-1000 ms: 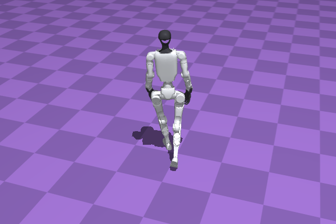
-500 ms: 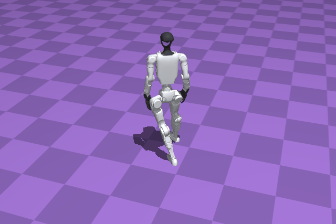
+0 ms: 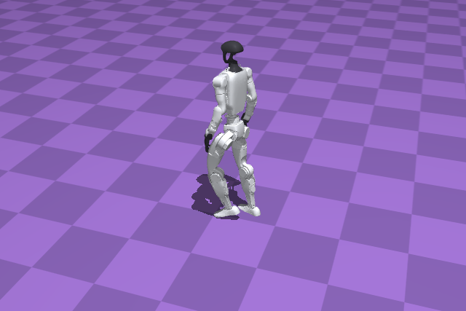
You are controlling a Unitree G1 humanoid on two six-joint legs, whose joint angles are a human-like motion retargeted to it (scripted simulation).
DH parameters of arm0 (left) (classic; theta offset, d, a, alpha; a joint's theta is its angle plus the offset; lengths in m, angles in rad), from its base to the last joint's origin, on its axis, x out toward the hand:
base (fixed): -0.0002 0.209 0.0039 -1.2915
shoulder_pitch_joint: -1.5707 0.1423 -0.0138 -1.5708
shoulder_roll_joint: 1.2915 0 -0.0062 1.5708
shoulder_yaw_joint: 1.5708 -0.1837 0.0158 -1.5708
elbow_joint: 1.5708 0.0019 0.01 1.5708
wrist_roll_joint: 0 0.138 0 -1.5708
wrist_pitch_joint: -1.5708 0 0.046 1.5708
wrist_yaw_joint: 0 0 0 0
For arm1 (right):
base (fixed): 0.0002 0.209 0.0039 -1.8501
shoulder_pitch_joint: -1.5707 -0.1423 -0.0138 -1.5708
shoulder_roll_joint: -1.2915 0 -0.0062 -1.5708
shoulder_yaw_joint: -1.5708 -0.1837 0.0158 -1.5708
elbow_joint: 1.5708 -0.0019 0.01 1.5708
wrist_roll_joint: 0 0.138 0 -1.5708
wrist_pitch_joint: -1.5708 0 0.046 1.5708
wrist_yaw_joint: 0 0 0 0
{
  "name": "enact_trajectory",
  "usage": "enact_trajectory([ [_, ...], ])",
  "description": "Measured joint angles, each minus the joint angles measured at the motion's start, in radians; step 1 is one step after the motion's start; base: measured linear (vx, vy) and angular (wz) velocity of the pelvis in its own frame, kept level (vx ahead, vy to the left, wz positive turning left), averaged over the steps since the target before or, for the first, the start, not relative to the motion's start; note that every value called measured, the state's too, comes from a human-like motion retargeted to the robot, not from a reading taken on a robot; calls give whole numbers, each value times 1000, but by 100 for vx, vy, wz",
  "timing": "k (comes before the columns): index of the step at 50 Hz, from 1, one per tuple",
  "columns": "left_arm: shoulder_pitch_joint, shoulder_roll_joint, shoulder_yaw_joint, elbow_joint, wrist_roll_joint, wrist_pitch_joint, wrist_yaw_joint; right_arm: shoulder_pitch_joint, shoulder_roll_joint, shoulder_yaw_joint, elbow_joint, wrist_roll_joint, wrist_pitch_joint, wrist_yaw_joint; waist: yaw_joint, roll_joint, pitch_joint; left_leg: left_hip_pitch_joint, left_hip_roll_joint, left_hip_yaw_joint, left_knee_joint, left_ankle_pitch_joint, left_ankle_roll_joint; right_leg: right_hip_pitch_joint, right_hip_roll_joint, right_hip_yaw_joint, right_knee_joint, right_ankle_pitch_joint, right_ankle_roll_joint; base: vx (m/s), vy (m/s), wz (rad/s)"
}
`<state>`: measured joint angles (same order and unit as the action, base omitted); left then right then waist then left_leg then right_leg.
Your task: Walk run
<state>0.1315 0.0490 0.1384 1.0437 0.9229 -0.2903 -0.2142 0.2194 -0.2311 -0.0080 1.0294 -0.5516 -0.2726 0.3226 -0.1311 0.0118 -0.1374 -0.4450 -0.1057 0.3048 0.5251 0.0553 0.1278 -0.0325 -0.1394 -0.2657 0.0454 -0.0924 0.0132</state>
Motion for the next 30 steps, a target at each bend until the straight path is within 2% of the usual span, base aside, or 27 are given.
enact_trajectory([
  [3, -4, 7, -10, 1, 9, 2, -13, 13, 8, -1, 16, 8, -11, -3, 20, 28, -3, -6, 42, 136, -212, -10, 2, 51, 47, -104, -9, -44, 0, 40, -9, 149],
  [8, -17, -4, -15, 35, 33, 50, -48, 9, 9, -2, 45, -6, -11, 28, 7, 52, -14, 26, -28, 356, -478, -77, 28, 131, 109, -283, -26, -92, 24, 55, -5, 174],
  [11, -17, -28, 25, 44, 1, 67, -58, 1, 11, 13, 55, -32, -5, 37, 33, 18, -21, 75, -57, 419, -518, -57, 116, 172, 95, -317, -8, -79, 64, 61, -12, 67],
  [13, -18, -47, 68, 55, -58, 66, -65, -11, 19, 25, 62, -60, 8, 47, 75, -25, -22, 119, -49, 445, -508, -40, 134, 202, 69, -290, 18, -45, 94, 83, -25, -40],
  [15, -14, -59, 102, 61, -103, 73, -81, -24, 34, 24, 68, -96, 27, 51, 92, -51, -28, 139, -59, 409, -500, -68, 134, 214, 50, -281, 65, 38, 136, 88, -7, 0],
  [18, 1, -57, 141, 36, -109, 105, -137, -31, 53, 37, 67, -124, 58, 15, 74, -20, -38, 169, -16, 382, -463, -111, 134, 197, 28, -259, 218, 312, 188, 76, 20, 62],
  [20, 14, -36, 129, 9, -87, 113, -166, -32, 49, 59, 50, -114, 69, -32, 55, 33, -36, 198, 14, 307, -449, -136, 134, 154, 28, -252, 376, 454, 146, 65, 17, 129],
  [22, 27, -11, 96, -8, -31, 93, -200, -32, 38, 58, 30, -124, 65, -90, 43, 73, -30, 224, 30, 220, -443, -145, 134, 77, 91, -124, 514, 511, 132, 54, 14, 175],
  [25, 27, 16, 74, -1, 46, 74, -246, -29, 47, 17, 22, -106, 34, -157, 48, 108, -27, 250, 35, 98, -436, -150, 134, -27, 168, 48, 625, 375, 154, 49, 11, 189],
  [26, 23, 10, 75, 10, 53, 96, -252, -28, 54, 5, 28, -63, 17, -166, 54, 112, -25, 262, 29, 58, -438, -148, 134, -52, 177, 79, 628, 340, 147, 37, 11, 203],
  [30, 18, -11, 73, 39, 21, 149, -280, -32, 71, -15, 74, 150, -82, -170, 37, 113, -23, 299, -19, -144, -440, -133, 134, -147, 129, 108, 568, 201, 67, 45, 9, 259],
])
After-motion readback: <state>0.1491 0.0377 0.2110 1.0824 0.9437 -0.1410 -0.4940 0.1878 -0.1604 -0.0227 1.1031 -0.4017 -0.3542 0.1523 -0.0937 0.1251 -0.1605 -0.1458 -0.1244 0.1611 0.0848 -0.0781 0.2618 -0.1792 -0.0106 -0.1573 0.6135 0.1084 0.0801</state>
